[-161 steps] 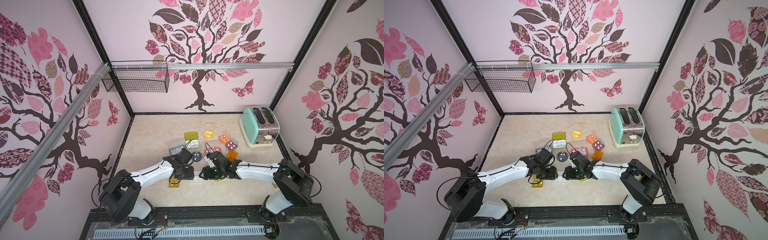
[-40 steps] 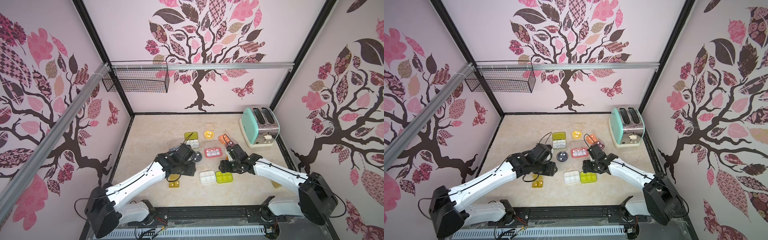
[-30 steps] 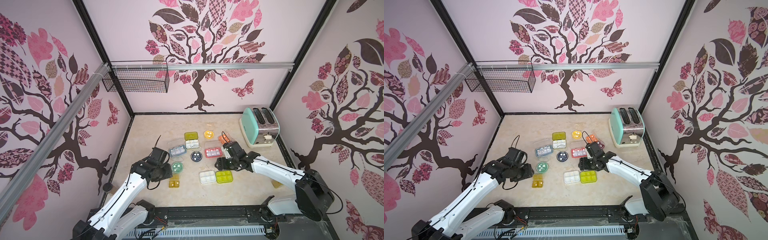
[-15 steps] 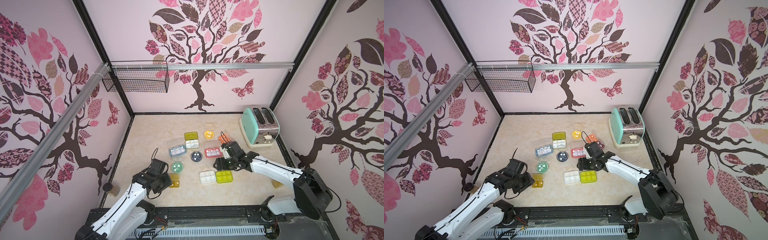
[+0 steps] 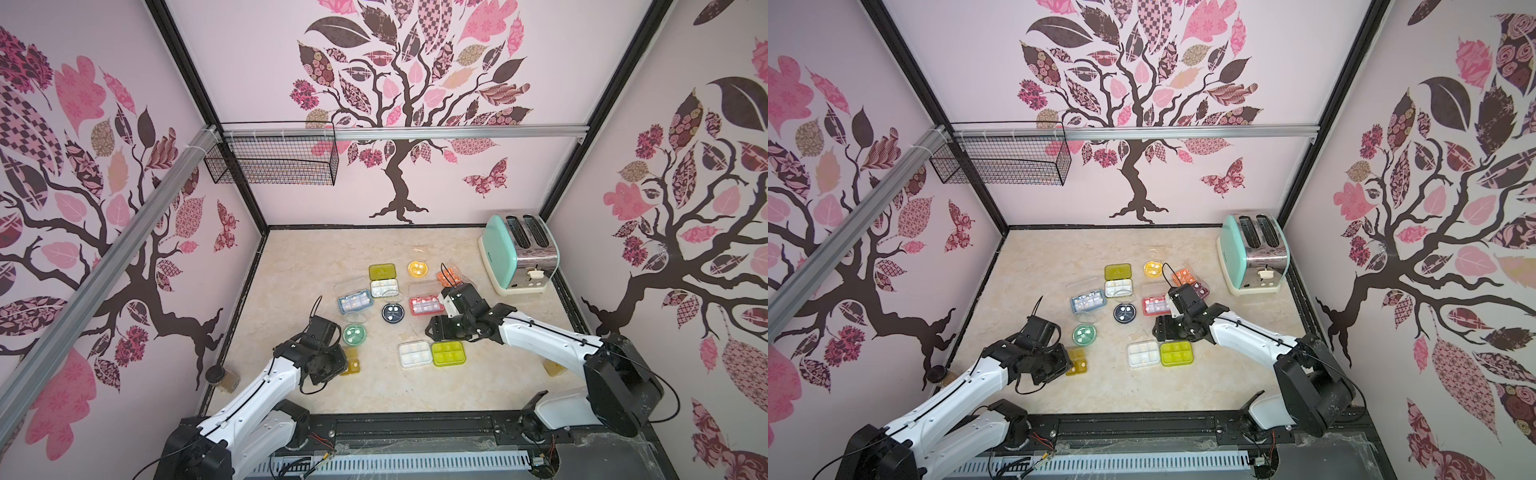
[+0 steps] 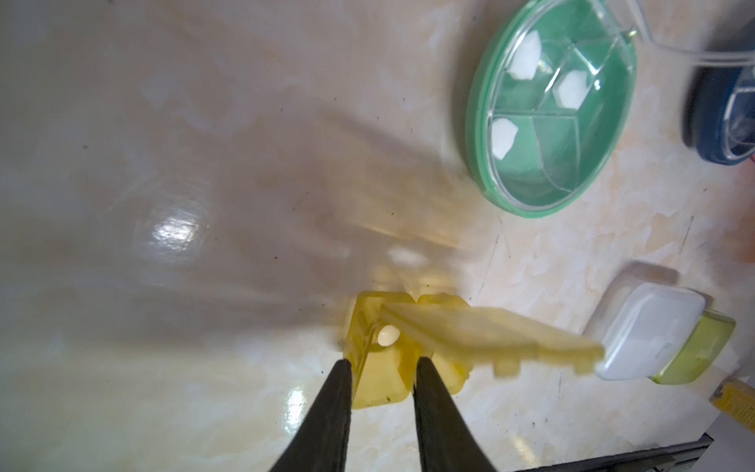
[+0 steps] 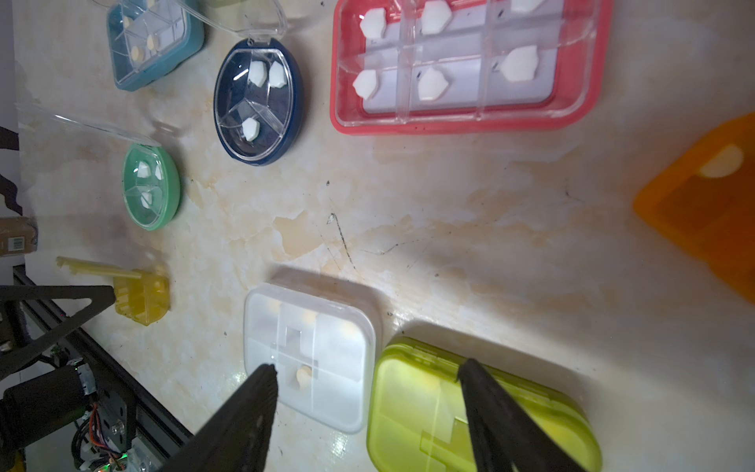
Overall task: Close pillboxes
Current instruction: Move the pillbox to the center of the board.
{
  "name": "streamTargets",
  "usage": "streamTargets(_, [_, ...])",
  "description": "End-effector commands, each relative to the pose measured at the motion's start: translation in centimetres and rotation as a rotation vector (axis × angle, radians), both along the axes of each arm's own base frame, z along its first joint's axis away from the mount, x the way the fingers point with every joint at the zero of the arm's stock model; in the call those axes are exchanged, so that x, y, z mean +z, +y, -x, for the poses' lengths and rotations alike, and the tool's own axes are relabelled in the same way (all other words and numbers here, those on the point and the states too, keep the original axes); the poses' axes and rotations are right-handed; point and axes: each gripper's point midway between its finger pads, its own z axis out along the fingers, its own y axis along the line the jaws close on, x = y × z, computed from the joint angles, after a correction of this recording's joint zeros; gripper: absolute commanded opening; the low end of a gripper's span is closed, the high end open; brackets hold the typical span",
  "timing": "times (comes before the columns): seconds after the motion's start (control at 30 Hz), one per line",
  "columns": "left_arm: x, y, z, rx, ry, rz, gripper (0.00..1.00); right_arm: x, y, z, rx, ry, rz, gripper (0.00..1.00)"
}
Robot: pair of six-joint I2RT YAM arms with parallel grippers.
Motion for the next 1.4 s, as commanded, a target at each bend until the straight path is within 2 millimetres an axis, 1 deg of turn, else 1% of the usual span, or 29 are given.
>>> streamTargets(0.0, [-0.2, -0.5, -0.1, -0.025, -0.009, 0.014, 0.26, -0.2, 0.3, 0.2, 0.022, 0.002, -0.001, 0.74])
streamTargets(0.17, [-0.4, -0.9, -0.1, -0.043, -0.006, 0.019, 0.23, -0.1, 0.3, 0.3, 0.023, 0.002, -0.002, 0.74])
streamTargets(0.33, [-0.6, -1.7, -0.3, -0.082, -0.004, 0.007, 0.17, -0.1, 0.4, 0.3, 0.024, 0.003, -0.009, 0.74])
streamTargets(0.57, [-1.1, -3.0, -0.6, -0.146, 0.003, -0.011, 0.14, 0.0, 0.6, 0.3, 0.030, 0.007, -0.023, 0.74])
streamTargets(0.7, [-1.3, -3.6, -0.9, -0.186, 0.003, -0.014, 0.13, 0.4, 1.2, 0.4, 0.044, 0.005, -0.051, 0.73])
streamTargets(0.83, [-0.9, -4.1, -1.6, -0.225, -0.026, -0.015, 0.12, 1.0, 2.4, 0.7, 0.081, -0.003, -0.083, 0.71])
streamTargets(0.9, [-0.7, -4.4, -2.1, -0.244, -0.040, -0.014, 0.11, 1.3, 3.3, 1.0, 0.107, -0.006, -0.095, 0.71])
streamTargets(1.0, [-0.6, -4.8, -2.5, -0.276, -0.049, -0.017, 0.11, 1.8, 4.9, 1.4, 0.142, -0.006, -0.116, 0.70])
streamTargets(1.07, [-0.5, -5.3, -2.8, -0.305, -0.055, -0.012, 0.09, 1.9, 6.0, 1.7, 0.162, 0.004, -0.141, 0.66])
streamTargets(1.2, [-0.5, -5.8, -3.0, -0.350, -0.053, -0.016, 0.09, 2.4, 8.2, 2.0, 0.188, 0.024, -0.194, 0.62])
streamTargets(1.37, [-0.2, -6.0, -3.3, -0.392, -0.053, -0.037, 0.09, 2.6, 9.2, 1.4, 0.160, 0.038, -0.211, 0.60])
